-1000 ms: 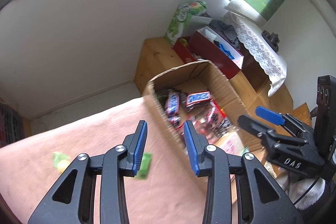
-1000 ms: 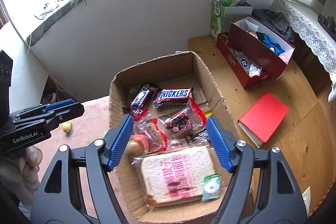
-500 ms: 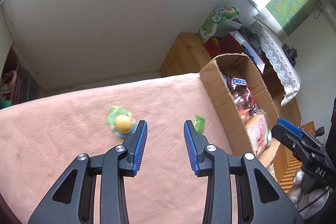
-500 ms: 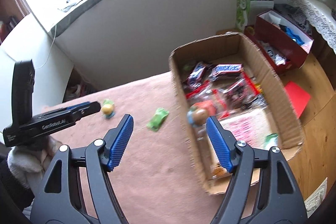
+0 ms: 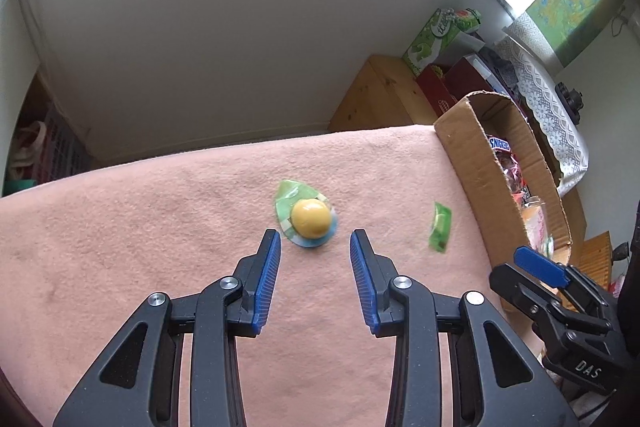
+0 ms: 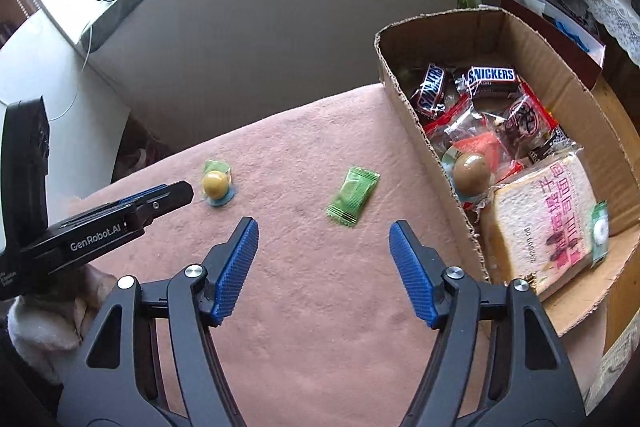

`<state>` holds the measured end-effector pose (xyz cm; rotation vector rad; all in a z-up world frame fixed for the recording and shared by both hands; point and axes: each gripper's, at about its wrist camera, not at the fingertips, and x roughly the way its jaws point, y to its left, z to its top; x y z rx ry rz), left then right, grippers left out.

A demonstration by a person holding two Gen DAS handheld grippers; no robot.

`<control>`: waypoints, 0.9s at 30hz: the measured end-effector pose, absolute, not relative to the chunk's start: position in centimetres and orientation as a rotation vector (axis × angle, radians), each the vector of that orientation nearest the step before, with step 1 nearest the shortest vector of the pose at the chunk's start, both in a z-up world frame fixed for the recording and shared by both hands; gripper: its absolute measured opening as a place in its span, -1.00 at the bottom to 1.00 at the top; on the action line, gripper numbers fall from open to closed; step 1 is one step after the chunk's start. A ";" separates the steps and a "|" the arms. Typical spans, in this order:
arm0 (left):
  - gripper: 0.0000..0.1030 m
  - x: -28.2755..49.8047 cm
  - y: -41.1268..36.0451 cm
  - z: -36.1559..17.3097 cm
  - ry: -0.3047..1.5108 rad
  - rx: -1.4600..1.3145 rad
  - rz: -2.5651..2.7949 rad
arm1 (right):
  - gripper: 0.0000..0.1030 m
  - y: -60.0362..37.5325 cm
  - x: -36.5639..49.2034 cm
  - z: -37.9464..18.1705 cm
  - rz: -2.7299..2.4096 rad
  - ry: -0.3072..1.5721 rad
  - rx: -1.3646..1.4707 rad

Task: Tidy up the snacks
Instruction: 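Move the right gripper to the green square packet while the left moves to the yellow ball candy, then close the right gripper on the green packet while the left closes on the yellow ball candy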

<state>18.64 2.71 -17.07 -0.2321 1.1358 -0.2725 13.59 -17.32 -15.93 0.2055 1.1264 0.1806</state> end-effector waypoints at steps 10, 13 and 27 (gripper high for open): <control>-0.14 20.3 3.3 -19.2 1.156 -0.271 -0.287 | 0.29 -16.5 16.2 -18.8 0.097 1.150 0.196; -0.13 20.5 3.5 -19.4 1.155 -0.282 -0.288 | 0.16 -16.3 16.9 -19.4 0.076 1.160 0.177; -0.13 21.1 3.0 -20.0 1.152 -0.258 -0.291 | -0.21 -15.9 18.4 -21.9 0.036 1.220 0.196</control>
